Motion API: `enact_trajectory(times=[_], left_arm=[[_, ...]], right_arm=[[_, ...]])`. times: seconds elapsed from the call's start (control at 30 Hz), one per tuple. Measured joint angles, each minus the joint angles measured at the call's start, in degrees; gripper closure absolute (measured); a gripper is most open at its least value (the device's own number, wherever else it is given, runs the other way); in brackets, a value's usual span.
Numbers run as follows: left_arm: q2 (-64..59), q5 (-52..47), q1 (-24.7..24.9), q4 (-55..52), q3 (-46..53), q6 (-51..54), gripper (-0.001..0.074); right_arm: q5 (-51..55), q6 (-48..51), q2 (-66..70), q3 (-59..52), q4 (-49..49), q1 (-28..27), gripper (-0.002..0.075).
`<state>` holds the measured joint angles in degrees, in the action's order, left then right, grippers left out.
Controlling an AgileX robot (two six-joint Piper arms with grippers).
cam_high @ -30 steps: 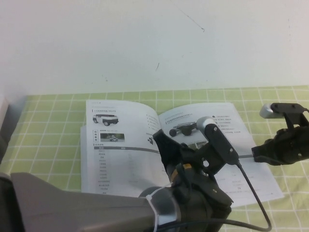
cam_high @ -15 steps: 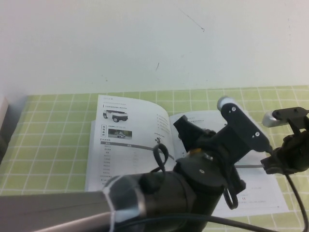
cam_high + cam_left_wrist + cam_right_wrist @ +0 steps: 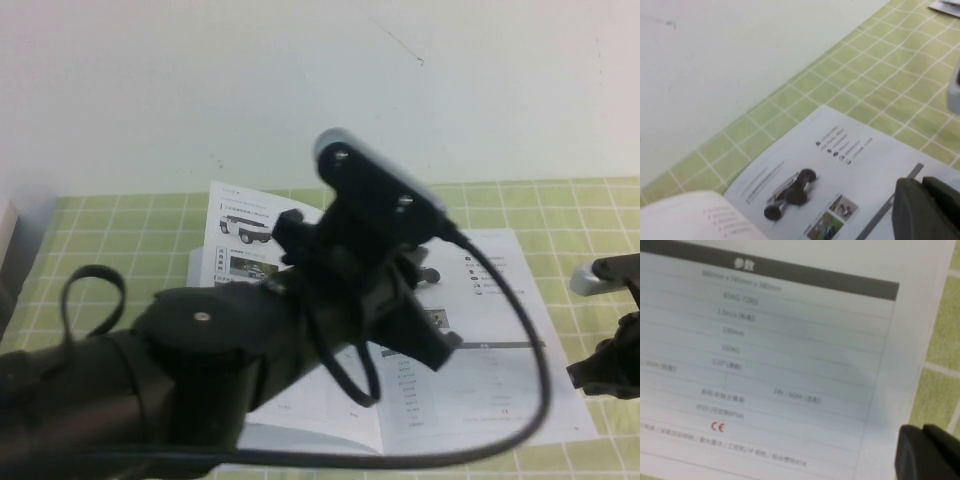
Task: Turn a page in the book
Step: Open the closed book
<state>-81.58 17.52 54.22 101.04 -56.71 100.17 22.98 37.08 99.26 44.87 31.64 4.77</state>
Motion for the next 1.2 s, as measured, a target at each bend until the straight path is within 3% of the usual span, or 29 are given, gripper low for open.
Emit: enact_trajectory(times=[0.27,0.4,0.73,0.97,1.2], left_arm=[[-1.83,-14.99,-16.63,-0.63,8.27,-6.42,0.0738],[-8.81,-21.86,-21.16,-1.20,6.00,-6.82,0.0738],[-27.48,-24.43,-21.89,-1.59,-7.28,-5.83,0.0738],[-29.35,-20.57,-21.89,-1.69,-7.72,-5.71,0.0738],[-31.77,-21.40,-21.89,-1.69,-7.85,-7.68,0.0738]], right_arm=[[-0.02,0.82,-10.34,-0.76,-0.51,0.00,0.0728],[-0.09,4.71,-11.41,2.01,0.36,0.00,0.0728],[-0.38,18.58,-5.59,8.78,11.26,0.00,0.0728],[-2.38,22.36,-2.65,8.78,13.44,0.00,0.0728],[-2.95,35.71,1.05,8.78,23.36,1.42,0.0728]])
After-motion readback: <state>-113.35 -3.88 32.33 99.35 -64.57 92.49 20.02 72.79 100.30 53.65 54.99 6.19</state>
